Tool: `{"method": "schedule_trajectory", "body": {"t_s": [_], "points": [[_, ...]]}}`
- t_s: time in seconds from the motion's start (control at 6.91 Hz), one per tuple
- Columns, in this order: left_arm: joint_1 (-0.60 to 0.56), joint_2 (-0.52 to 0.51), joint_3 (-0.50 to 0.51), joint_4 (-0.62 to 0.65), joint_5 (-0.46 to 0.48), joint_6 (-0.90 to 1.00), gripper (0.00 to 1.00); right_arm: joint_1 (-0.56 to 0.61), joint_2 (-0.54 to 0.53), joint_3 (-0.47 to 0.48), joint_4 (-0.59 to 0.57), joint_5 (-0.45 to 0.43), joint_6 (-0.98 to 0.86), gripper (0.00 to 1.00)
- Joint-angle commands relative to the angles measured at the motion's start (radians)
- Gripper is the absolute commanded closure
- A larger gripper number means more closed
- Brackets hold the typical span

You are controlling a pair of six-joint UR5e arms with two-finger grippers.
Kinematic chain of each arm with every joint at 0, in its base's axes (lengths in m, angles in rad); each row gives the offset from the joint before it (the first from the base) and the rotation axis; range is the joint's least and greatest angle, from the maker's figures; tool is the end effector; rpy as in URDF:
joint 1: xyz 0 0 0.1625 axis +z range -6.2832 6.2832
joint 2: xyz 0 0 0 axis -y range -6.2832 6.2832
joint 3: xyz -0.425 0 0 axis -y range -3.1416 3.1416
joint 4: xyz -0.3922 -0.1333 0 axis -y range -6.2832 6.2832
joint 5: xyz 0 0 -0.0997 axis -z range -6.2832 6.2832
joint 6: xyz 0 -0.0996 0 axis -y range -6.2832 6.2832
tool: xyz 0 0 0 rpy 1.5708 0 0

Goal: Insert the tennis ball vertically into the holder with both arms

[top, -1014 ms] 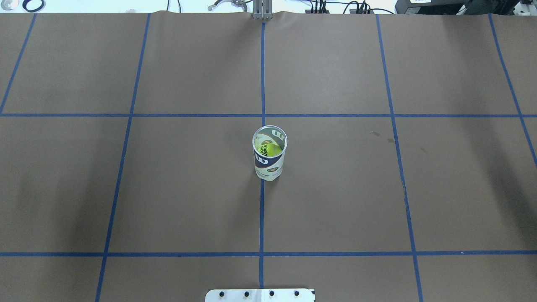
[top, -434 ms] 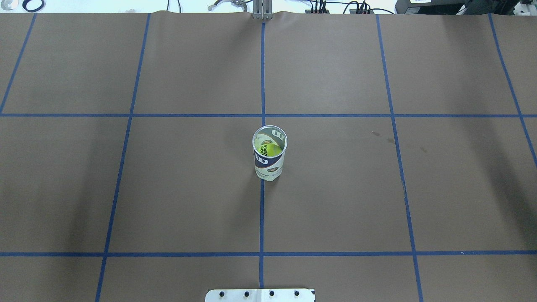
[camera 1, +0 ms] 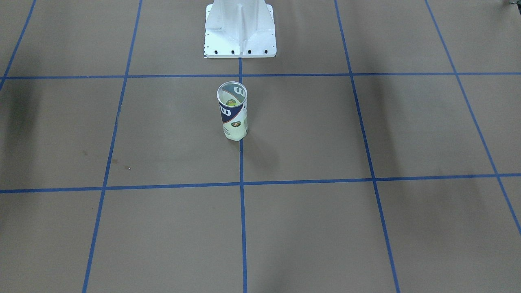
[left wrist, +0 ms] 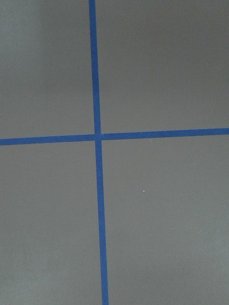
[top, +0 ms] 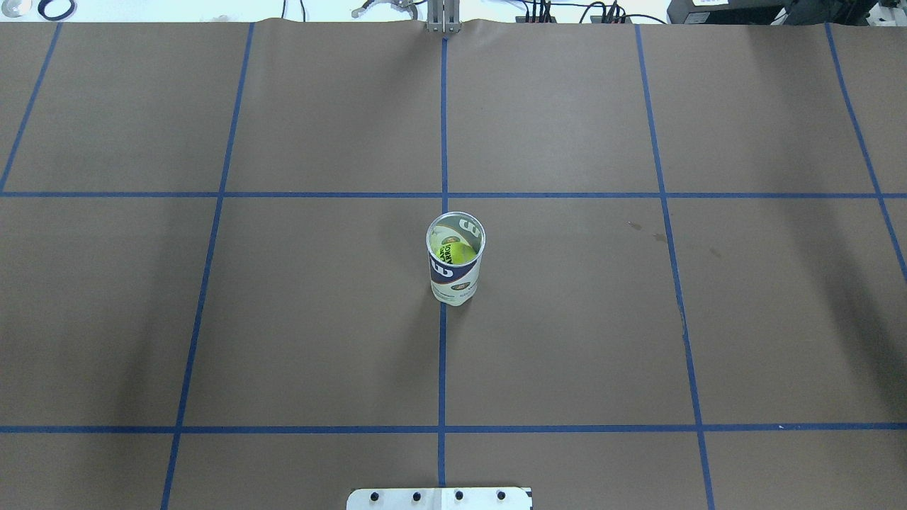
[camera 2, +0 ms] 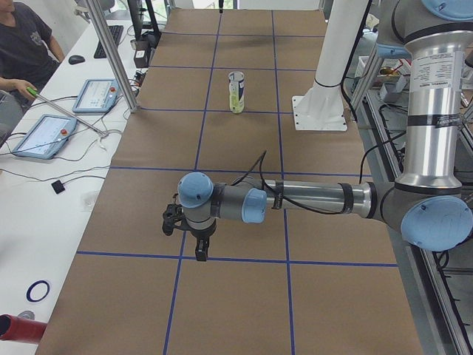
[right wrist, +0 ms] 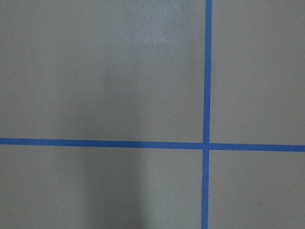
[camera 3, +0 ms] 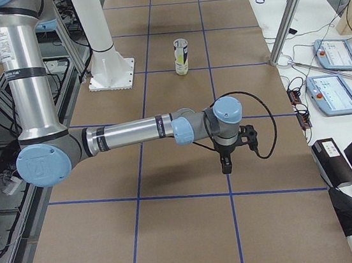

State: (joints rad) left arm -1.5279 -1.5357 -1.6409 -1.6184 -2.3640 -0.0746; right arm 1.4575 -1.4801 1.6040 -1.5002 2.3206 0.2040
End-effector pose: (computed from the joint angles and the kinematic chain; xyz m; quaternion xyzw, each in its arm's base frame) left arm -0.0416 -0.4844 0.6349 0.0154 0.3875 0.0013 0.9217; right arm 0.0040 -0.5435 0.5895 0.0316 -0.3741 0.0065 0.9268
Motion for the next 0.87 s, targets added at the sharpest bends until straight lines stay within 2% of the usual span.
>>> {"method": "schedule_trajectory", "body": {"t_s": [0.0,0.43,0.72], "points": [[-0.003,0.002,-0.008,0.025,0.002,-0.002,0.01,0.000,-0.002,0.001,0.000,-0.001,0.000,0.01],[-0.003,0.014,0.004,-0.067,0.003,0.006,0.01,0.000,0.001,0.005,-0.006,-0.006,0.000,0.01],[-0.003,0.012,0.013,-0.069,0.003,0.006,0.00,-0.003,0.004,-0.001,-0.014,-0.009,-0.005,0.01]]}}
